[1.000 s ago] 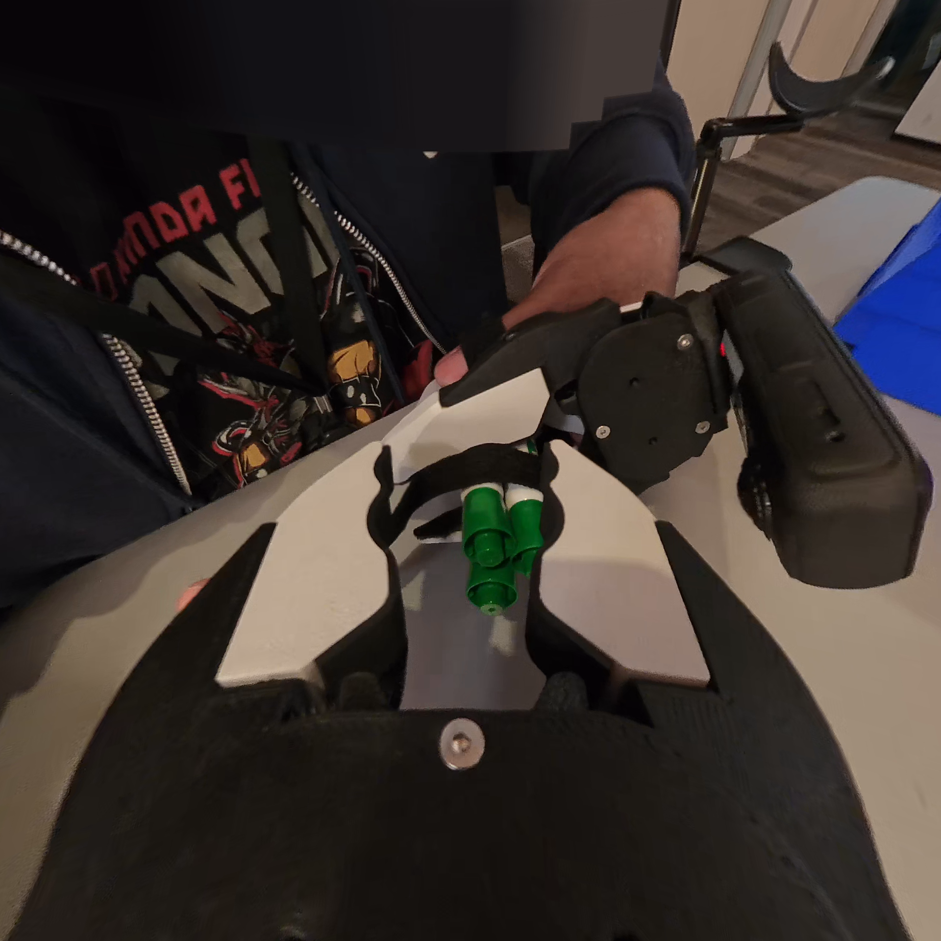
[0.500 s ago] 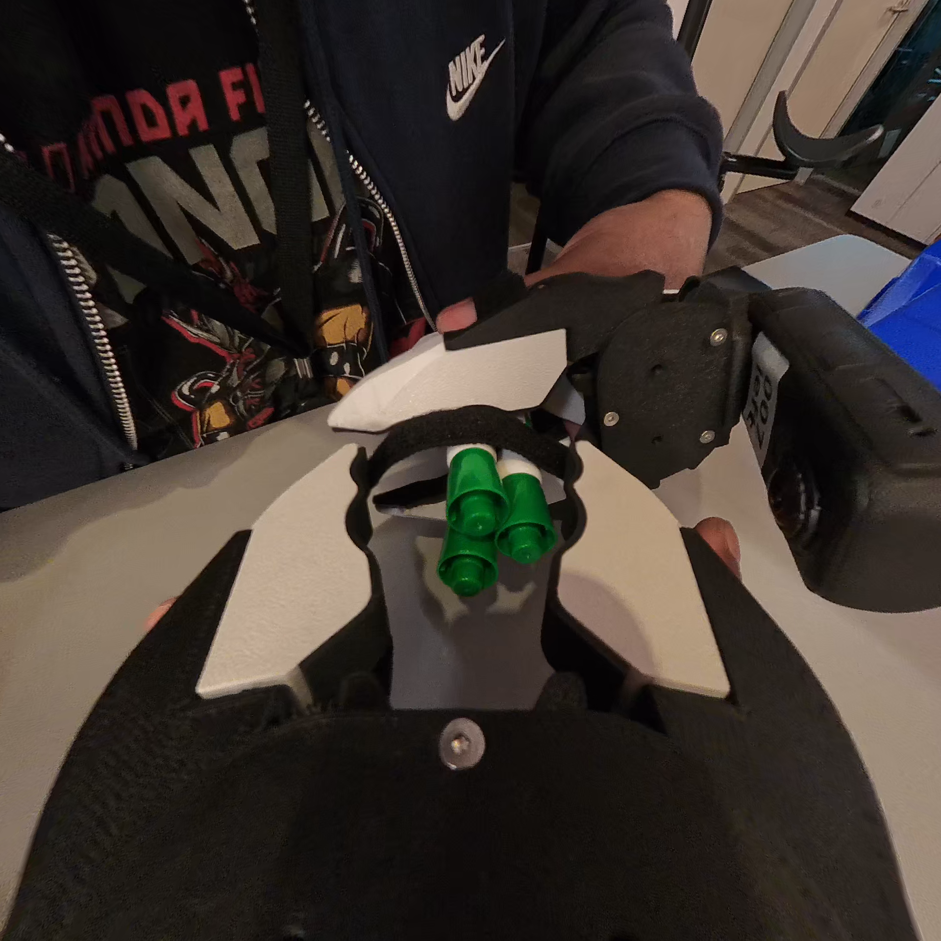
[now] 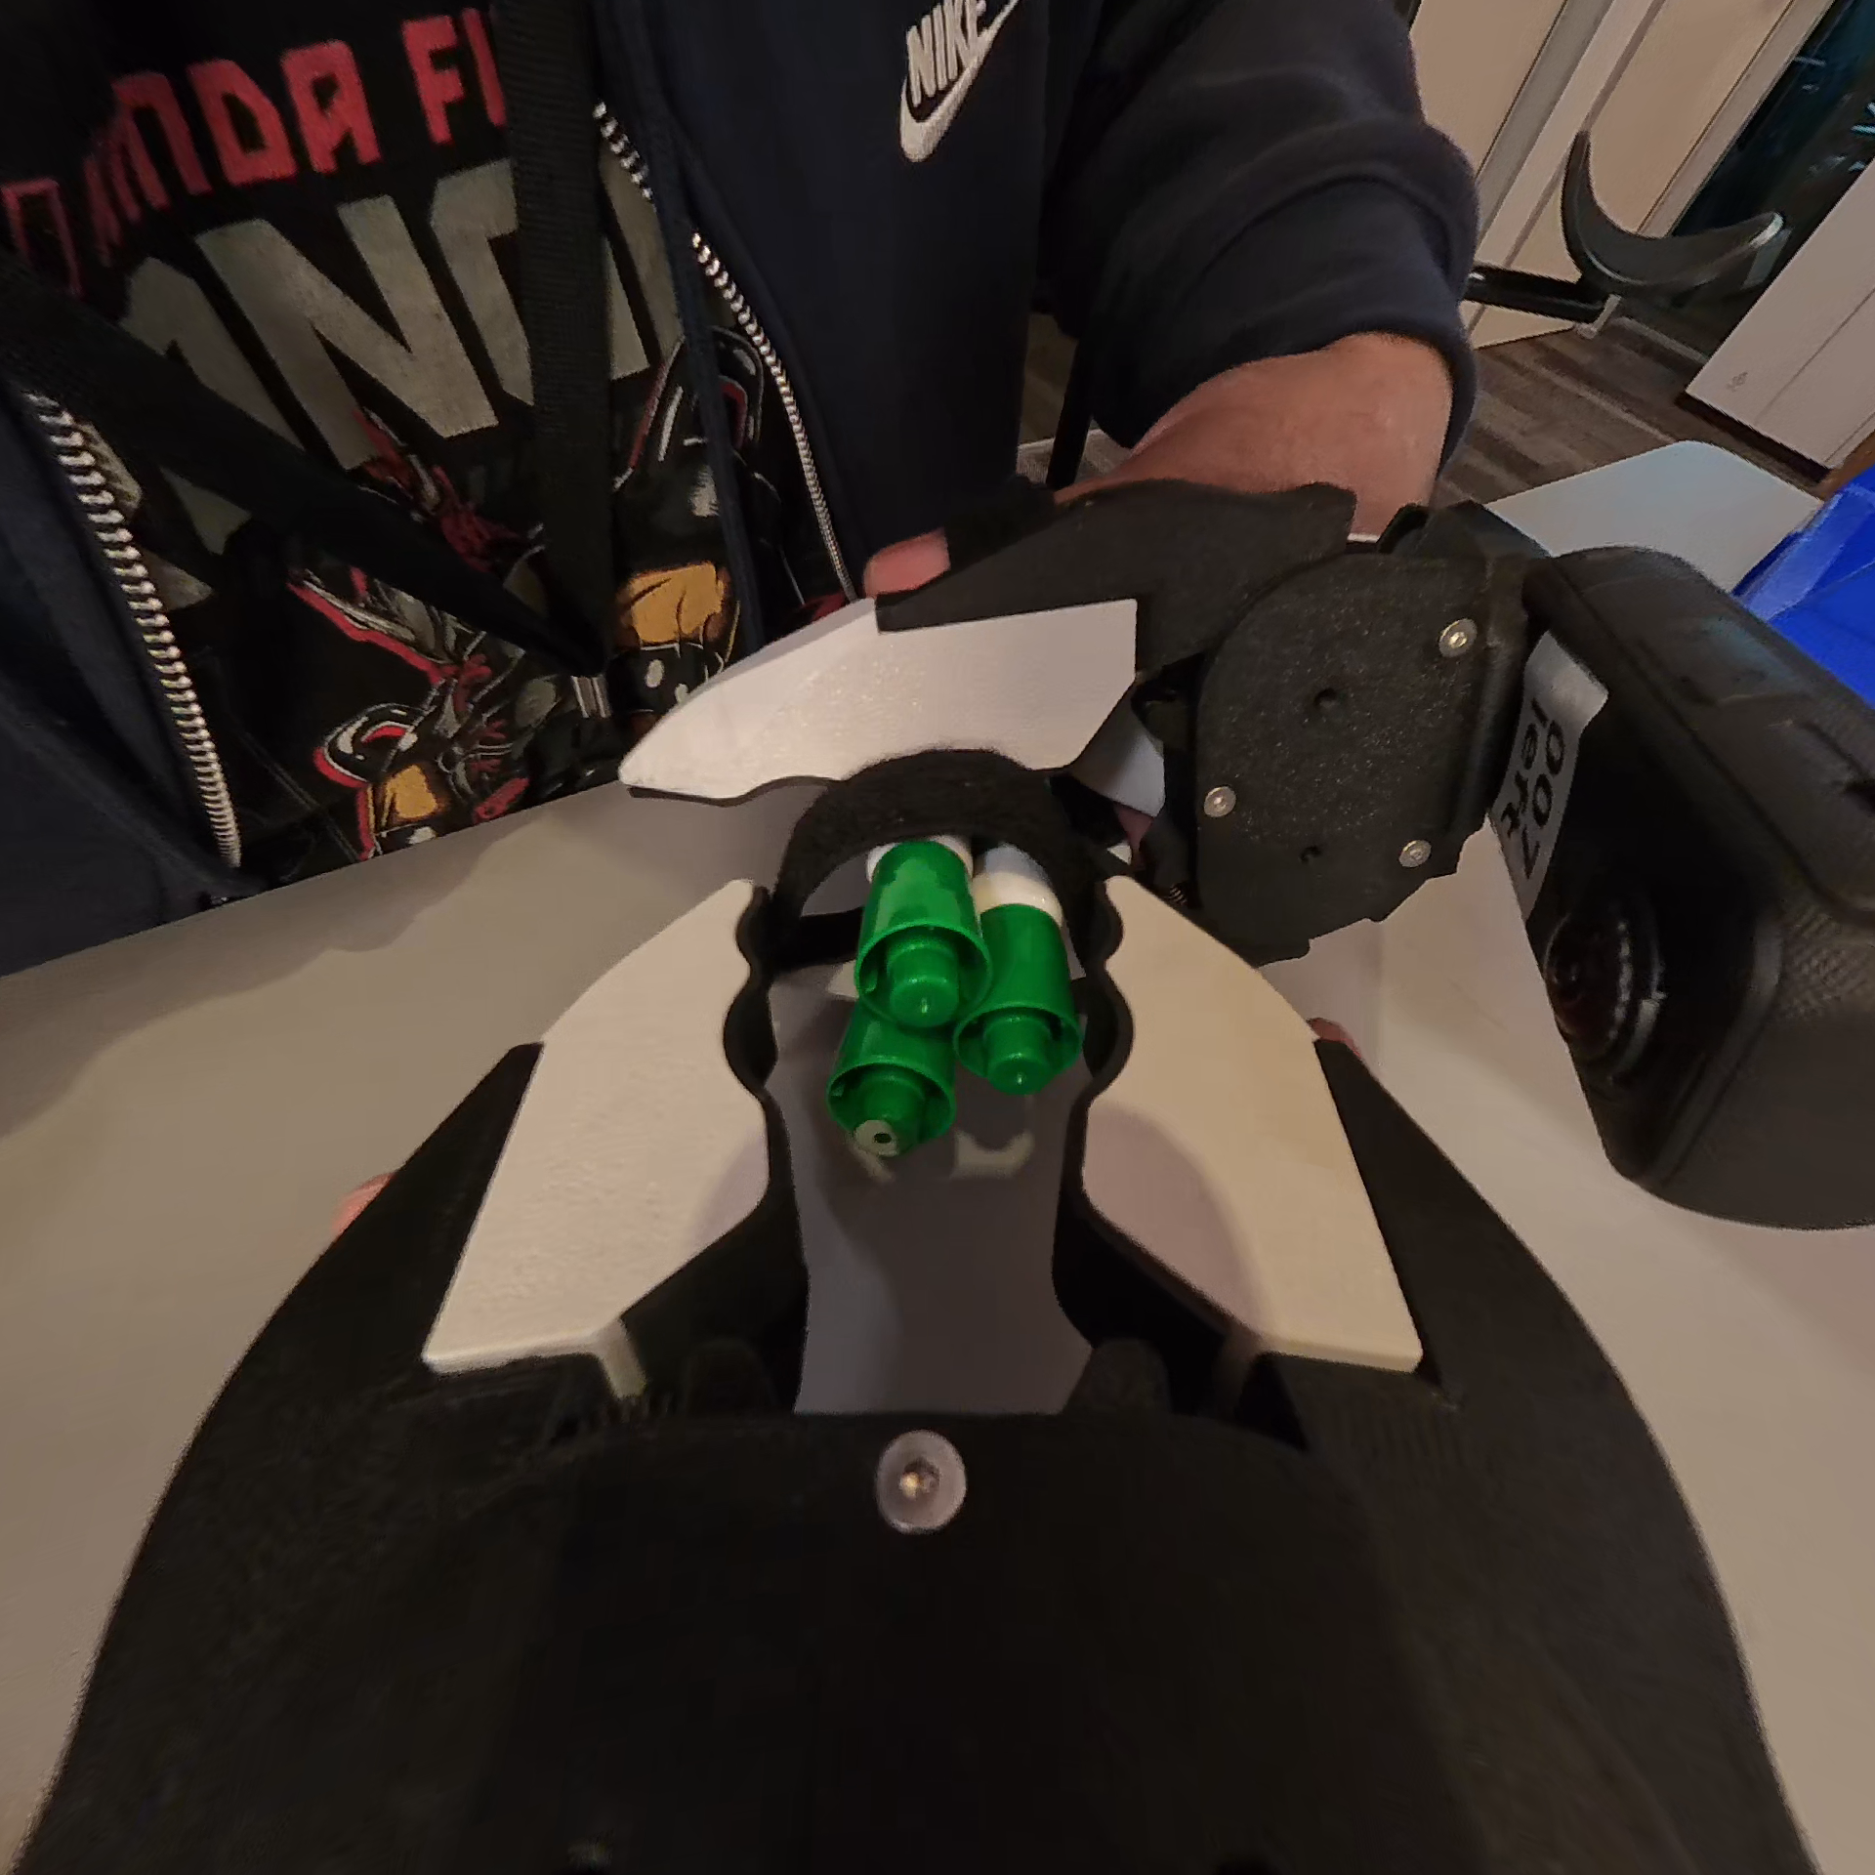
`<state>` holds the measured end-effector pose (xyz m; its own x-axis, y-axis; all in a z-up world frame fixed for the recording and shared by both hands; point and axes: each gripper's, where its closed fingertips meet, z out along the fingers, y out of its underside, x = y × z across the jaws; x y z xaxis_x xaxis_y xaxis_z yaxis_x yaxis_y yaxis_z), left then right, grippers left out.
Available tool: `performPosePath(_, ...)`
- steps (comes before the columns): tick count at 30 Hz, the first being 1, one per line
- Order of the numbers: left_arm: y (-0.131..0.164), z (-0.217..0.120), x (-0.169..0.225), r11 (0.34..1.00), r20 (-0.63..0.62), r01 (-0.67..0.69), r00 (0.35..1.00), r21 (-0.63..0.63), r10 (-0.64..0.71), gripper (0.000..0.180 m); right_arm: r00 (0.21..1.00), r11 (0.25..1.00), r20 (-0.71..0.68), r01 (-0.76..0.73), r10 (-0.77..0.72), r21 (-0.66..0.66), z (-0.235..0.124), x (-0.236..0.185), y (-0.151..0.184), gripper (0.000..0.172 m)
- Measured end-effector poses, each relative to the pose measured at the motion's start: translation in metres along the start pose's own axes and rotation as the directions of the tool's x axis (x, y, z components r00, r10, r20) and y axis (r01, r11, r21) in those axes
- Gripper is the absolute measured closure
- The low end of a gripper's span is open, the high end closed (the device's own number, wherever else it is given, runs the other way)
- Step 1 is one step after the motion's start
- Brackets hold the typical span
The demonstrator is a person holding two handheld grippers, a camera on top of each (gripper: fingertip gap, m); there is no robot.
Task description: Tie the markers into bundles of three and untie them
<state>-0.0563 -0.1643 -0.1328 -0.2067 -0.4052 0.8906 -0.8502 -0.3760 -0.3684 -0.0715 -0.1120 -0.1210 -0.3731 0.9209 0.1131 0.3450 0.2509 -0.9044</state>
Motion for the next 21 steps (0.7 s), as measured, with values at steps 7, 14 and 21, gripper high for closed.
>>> performPosePath(7, 0.0024, 0.0013, -0.0024, 1.0, 0.019, -0.007, 1.0, -0.02, 0.007, 0.138, 1.0, 1.0, -0.006, 0.023, -0.023, -0.02, 0.0019, -0.0012, 0.0009, 0.112)
performPosePath(14, 0.0051, 0.0029, -0.0039, 0.999, 0.045, -0.022, 0.999, -0.043, 0.024, 0.139, 0.997, 0.996, -0.038, 0.072, -0.074, -0.05, 0.003, -0.002, 0.0014, 0.112)
performPosePath(21, 0.0089, 0.0051, -0.0067, 0.997, 0.071, -0.035, 0.997, -0.073, 0.04, 0.14, 0.99, 0.987, -0.058, 0.124, -0.131, -0.106, 0.0048, -0.0038, 0.0033, 0.116)
